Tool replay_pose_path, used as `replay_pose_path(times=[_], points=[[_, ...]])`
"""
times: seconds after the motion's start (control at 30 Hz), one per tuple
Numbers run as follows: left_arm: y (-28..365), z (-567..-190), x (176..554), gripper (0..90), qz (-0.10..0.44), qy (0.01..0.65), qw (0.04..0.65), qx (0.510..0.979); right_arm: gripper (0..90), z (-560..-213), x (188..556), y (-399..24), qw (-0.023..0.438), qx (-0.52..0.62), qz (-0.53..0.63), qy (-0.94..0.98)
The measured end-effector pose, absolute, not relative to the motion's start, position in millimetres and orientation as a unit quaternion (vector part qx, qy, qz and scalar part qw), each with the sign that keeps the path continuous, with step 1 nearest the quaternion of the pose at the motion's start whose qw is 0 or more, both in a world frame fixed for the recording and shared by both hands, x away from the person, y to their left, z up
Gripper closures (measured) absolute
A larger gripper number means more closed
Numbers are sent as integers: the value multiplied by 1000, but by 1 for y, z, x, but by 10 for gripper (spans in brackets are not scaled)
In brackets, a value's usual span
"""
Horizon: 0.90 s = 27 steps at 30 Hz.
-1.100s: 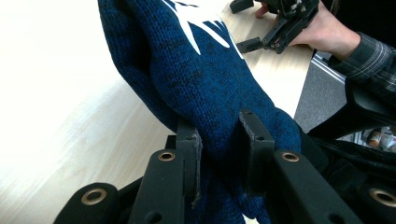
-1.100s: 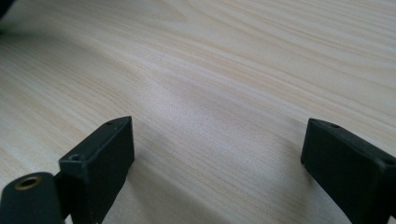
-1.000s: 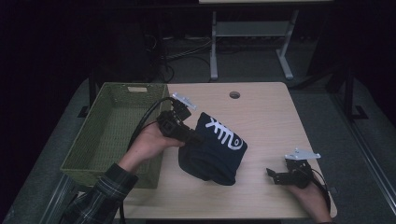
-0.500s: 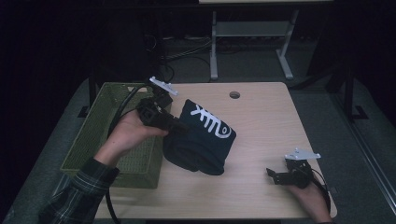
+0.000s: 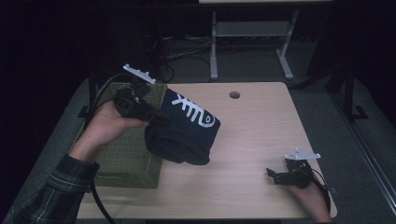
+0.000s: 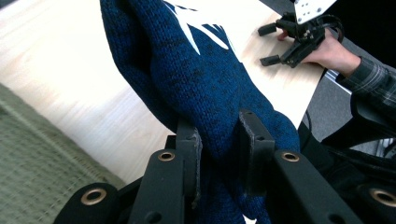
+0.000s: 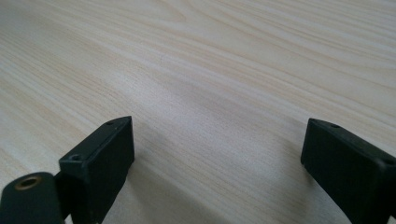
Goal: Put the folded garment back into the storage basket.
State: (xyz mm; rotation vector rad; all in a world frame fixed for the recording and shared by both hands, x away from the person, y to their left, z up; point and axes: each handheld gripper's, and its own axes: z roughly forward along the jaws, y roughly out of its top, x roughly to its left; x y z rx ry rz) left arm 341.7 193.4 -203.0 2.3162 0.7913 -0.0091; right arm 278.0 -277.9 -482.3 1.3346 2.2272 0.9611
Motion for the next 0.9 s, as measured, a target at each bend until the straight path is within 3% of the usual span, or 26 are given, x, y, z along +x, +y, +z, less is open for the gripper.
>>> replay_pose_path(times=[0.9], points=[[293,-175,326,731,29,378,372,847,94,-482,278,-278,186,474,341,790]])
